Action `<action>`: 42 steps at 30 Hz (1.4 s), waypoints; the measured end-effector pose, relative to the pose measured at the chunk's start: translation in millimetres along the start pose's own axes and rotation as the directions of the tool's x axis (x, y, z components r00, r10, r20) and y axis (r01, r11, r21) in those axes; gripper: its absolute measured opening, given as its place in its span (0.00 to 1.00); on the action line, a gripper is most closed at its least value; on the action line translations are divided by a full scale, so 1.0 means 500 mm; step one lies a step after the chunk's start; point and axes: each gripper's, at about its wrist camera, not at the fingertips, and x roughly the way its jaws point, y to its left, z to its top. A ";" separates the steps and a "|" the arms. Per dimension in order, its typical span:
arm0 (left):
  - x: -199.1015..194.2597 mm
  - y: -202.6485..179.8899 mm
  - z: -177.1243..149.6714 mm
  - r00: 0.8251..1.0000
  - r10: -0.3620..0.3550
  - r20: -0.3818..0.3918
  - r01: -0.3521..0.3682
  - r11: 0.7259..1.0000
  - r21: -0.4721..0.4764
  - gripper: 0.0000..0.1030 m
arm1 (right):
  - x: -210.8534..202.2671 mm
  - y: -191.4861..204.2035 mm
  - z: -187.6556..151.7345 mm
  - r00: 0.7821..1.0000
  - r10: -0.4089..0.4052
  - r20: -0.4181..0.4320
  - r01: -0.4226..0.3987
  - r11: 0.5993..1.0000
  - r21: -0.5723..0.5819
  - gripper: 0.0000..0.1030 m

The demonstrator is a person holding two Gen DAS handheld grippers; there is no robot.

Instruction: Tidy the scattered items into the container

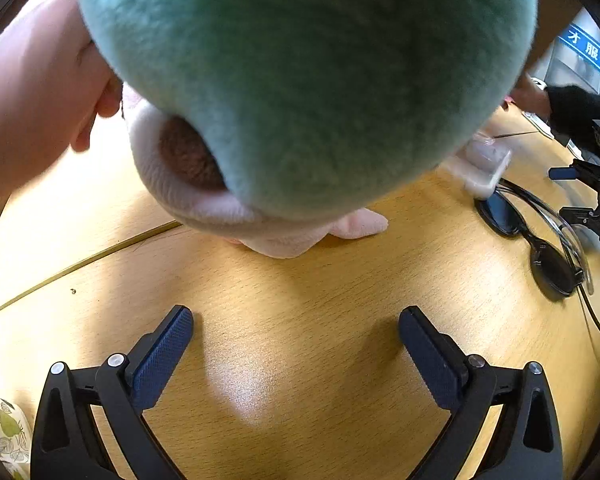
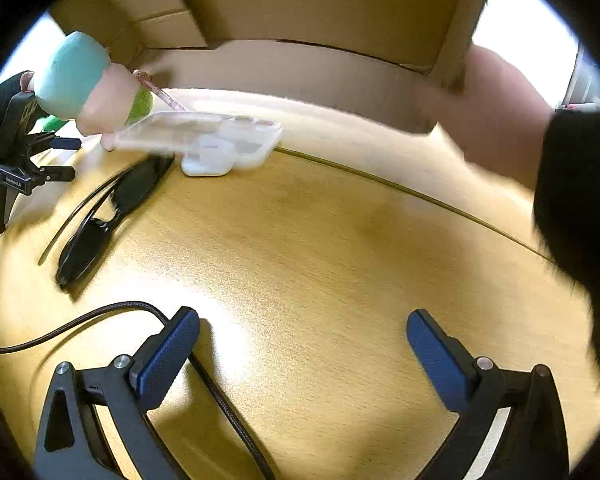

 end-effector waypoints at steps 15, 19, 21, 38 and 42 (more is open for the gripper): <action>0.001 0.001 0.000 1.000 0.001 0.000 -0.001 1.000 0.000 1.00 | -0.002 -0.010 0.001 1.000 0.001 -0.001 -0.001 1.000 -0.001 1.00; 0.001 0.002 -0.001 1.000 0.001 0.000 -0.001 1.000 0.000 1.00 | -0.004 -0.012 -0.001 1.000 0.001 0.000 -0.001 1.000 -0.001 1.00; 0.001 0.002 -0.001 1.000 0.001 0.000 -0.001 1.000 0.000 1.00 | -0.003 -0.011 -0.001 1.000 0.001 0.000 -0.001 1.000 -0.001 1.00; 0.004 0.006 0.000 1.000 0.002 0.000 -0.002 1.000 0.001 1.00 | -0.004 -0.011 0.000 1.000 0.001 0.000 -0.001 1.000 -0.002 1.00; 0.004 0.006 0.000 1.000 0.001 0.000 -0.001 1.000 0.001 1.00 | -0.006 -0.016 0.002 1.000 0.001 0.000 -0.001 1.000 -0.002 1.00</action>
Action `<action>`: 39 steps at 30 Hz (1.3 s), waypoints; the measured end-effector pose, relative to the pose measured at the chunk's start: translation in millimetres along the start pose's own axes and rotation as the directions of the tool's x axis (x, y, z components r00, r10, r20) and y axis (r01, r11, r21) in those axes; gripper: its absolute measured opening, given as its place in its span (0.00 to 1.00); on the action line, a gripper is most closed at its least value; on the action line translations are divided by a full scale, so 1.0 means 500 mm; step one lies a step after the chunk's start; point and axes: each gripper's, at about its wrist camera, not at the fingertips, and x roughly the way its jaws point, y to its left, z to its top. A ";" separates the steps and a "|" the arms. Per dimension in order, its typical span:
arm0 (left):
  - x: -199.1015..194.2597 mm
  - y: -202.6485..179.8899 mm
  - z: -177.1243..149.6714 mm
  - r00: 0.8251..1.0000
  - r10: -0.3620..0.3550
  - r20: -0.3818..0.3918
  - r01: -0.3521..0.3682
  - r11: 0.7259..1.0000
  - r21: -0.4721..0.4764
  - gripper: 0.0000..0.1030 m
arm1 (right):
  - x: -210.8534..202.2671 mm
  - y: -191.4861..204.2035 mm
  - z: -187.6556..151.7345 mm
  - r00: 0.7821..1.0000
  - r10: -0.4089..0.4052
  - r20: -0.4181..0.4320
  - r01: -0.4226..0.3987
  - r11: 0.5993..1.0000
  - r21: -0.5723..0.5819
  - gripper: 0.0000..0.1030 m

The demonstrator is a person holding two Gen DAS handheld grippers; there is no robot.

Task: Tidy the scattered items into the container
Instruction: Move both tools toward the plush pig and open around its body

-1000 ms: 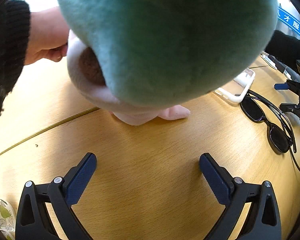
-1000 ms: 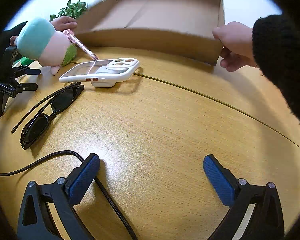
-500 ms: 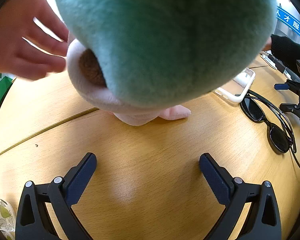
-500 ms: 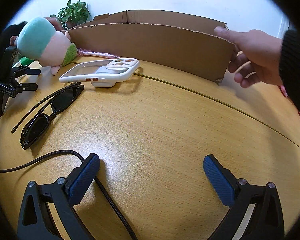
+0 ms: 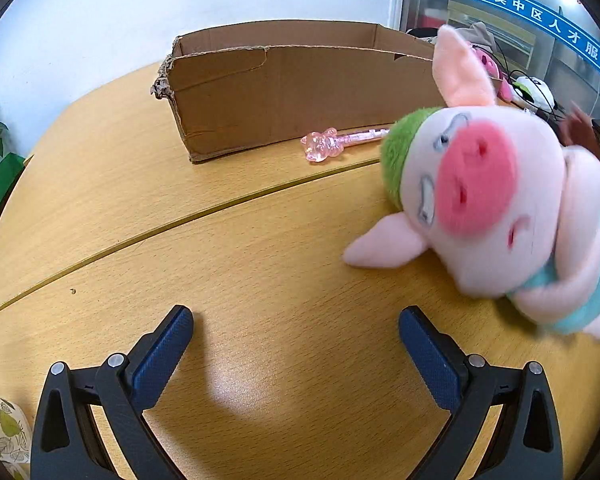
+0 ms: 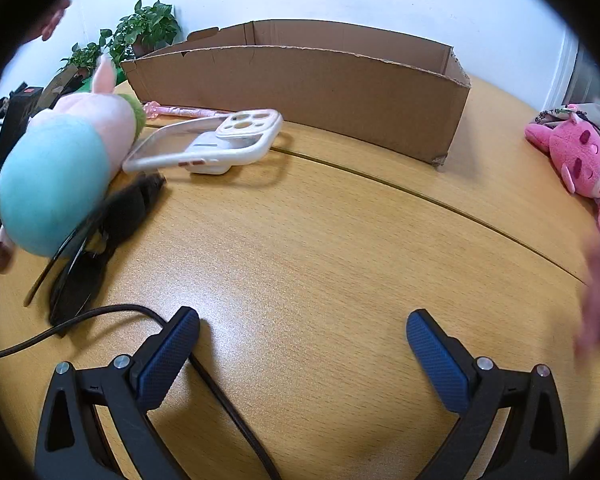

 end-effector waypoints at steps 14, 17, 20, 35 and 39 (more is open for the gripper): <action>-0.003 -0.004 -0.001 1.000 0.012 0.001 -0.012 1.000 -0.019 1.00 | 0.005 0.011 0.009 1.000 -0.024 0.000 0.024 0.999 0.029 1.00; 0.000 -0.008 0.006 1.000 0.028 0.001 -0.028 0.999 -0.041 1.00 | 0.004 0.019 0.003 0.998 -0.058 -0.001 0.058 0.995 0.080 1.00; 0.001 -0.008 0.018 0.999 0.042 0.000 -0.042 0.997 -0.057 1.00 | -0.003 0.038 -0.013 0.998 -0.065 -0.004 0.065 0.994 0.090 1.00; -0.187 -0.012 -0.039 0.967 0.181 0.182 -0.098 0.916 -0.388 1.00 | -0.205 0.196 0.053 0.978 0.019 0.207 -0.054 0.985 0.167 1.00; -0.261 -0.033 -0.019 0.969 0.107 0.220 0.013 0.876 -0.483 1.00 | -0.214 0.257 0.103 0.973 0.050 0.225 -0.090 0.981 0.171 1.00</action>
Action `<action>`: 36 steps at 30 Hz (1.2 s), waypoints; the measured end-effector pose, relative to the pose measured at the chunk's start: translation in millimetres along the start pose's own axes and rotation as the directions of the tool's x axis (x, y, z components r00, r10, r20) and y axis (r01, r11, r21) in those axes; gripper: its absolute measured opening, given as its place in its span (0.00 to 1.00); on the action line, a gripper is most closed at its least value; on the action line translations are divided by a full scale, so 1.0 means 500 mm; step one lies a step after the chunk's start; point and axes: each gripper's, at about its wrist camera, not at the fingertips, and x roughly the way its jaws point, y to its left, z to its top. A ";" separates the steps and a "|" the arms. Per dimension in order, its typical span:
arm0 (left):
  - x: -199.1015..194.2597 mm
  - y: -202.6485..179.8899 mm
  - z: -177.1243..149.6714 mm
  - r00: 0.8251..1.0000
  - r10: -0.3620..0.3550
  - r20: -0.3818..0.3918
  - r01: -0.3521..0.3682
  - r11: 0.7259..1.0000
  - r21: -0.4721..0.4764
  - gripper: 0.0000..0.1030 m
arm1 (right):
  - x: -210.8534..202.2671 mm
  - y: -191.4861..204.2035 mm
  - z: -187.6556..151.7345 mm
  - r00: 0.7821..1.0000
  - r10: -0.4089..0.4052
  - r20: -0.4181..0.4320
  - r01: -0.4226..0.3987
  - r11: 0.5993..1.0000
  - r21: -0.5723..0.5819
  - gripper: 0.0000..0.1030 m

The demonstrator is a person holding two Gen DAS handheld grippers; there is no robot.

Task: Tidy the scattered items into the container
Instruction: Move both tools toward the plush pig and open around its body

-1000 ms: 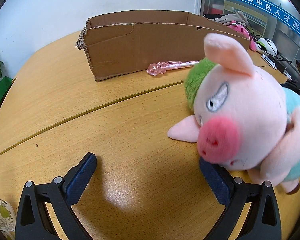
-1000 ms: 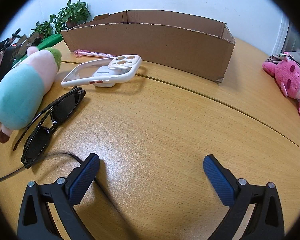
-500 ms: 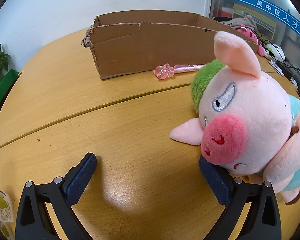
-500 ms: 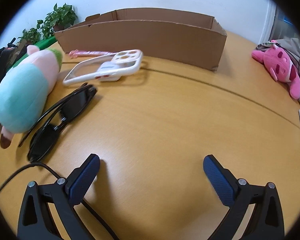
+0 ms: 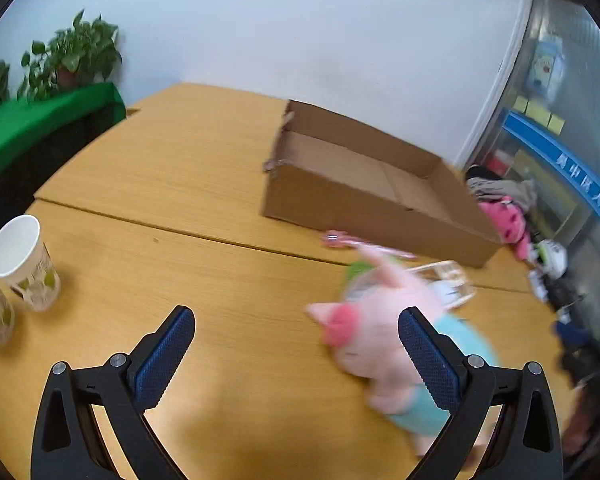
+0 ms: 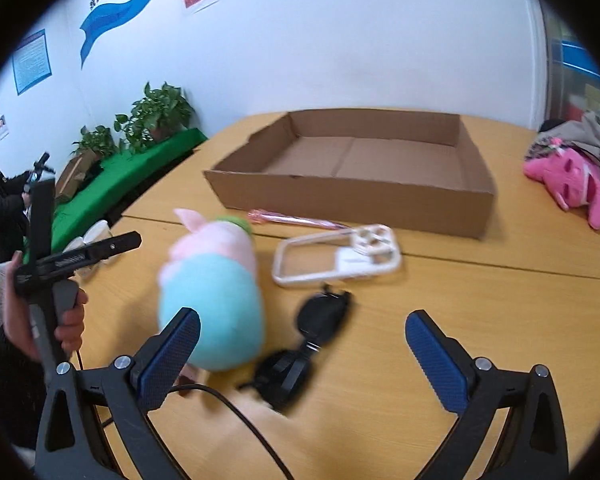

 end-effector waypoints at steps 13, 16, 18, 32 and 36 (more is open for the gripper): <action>0.035 -0.107 -0.004 0.996 -0.031 -0.088 0.032 0.999 0.007 1.00 | 0.038 0.057 -0.005 0.994 -0.074 -0.083 0.073 0.997 -0.017 1.00; 0.053 -0.117 -0.007 0.993 -0.037 -0.116 0.040 0.999 0.026 1.00 | 0.047 0.058 -0.009 0.992 -0.072 -0.101 0.071 0.997 -0.019 0.99; 0.061 -0.120 -0.008 0.991 -0.039 -0.127 0.043 0.999 0.027 1.00 | 0.055 0.060 -0.011 0.991 -0.069 -0.113 0.067 0.998 -0.023 0.99; 0.123 -0.103 -0.009 0.974 -0.085 -0.210 0.083 0.996 -0.022 1.00 | 0.119 0.060 -0.007 0.982 -0.033 -0.184 0.026 0.999 -0.040 0.99; 0.128 -0.113 -0.010 0.972 -0.100 -0.214 0.100 0.995 -0.009 1.00 | 0.127 0.060 -0.004 0.981 -0.016 -0.191 0.008 0.999 -0.040 0.99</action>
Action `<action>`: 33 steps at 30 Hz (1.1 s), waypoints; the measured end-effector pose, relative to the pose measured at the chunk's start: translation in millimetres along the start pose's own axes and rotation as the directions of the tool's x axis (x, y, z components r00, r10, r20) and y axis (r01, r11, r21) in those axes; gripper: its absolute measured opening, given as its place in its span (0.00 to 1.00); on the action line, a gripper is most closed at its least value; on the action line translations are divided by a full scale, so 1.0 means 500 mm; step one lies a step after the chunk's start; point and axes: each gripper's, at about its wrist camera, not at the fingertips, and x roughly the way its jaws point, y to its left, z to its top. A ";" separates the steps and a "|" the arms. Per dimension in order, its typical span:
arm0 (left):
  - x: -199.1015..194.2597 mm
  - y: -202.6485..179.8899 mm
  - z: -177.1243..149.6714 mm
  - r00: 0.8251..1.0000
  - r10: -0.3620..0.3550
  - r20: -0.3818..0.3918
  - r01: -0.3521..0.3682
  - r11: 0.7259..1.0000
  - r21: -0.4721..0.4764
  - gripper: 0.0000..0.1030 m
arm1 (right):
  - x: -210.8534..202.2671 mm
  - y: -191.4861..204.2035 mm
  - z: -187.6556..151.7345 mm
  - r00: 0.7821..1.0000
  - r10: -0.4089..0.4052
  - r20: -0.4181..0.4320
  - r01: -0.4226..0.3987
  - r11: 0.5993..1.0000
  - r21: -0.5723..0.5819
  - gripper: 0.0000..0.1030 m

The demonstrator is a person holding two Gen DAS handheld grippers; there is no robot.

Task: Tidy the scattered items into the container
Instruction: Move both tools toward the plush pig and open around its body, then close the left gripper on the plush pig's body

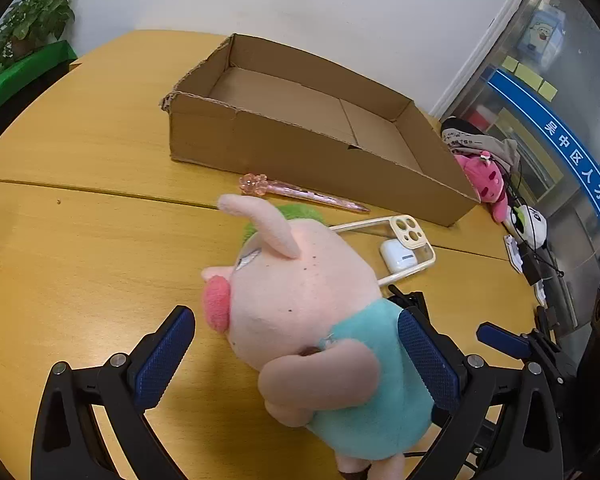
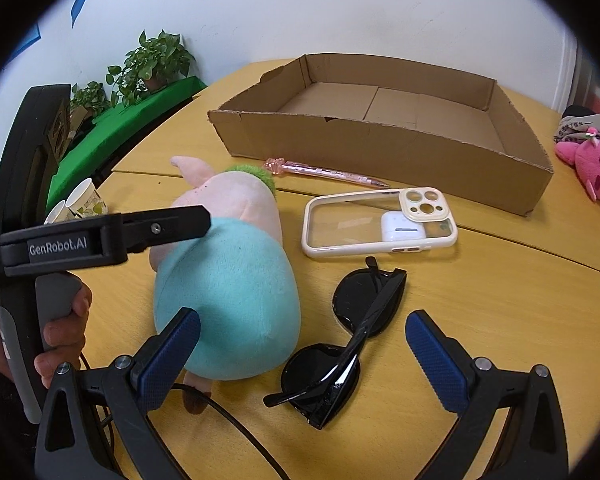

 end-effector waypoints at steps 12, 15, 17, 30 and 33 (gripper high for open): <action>0.030 0.006 0.009 0.999 -0.032 -0.041 0.031 0.999 -0.022 0.98 | 0.022 0.014 0.014 0.997 0.079 -0.024 -0.080 0.996 -0.029 0.99; 0.030 0.005 0.010 0.998 -0.040 -0.049 0.039 0.999 -0.012 0.94 | 0.036 0.025 0.016 0.992 0.116 -0.044 -0.118 0.992 -0.038 0.99; 0.029 0.002 0.010 0.998 -0.041 -0.054 0.041 0.999 -0.004 0.91 | 0.049 0.035 0.015 0.987 0.146 -0.065 -0.150 0.988 -0.048 0.99; -0.010 -0.029 0.011 0.997 -0.070 -0.046 0.072 0.996 0.057 0.54 | 0.070 0.054 -0.007 0.975 0.196 -0.105 -0.204 0.976 -0.072 0.68; -0.040 -0.049 0.025 0.997 -0.079 -0.013 0.080 0.993 0.085 0.54 | 0.047 0.057 0.000 0.978 0.199 -0.058 -0.203 0.976 -0.078 0.66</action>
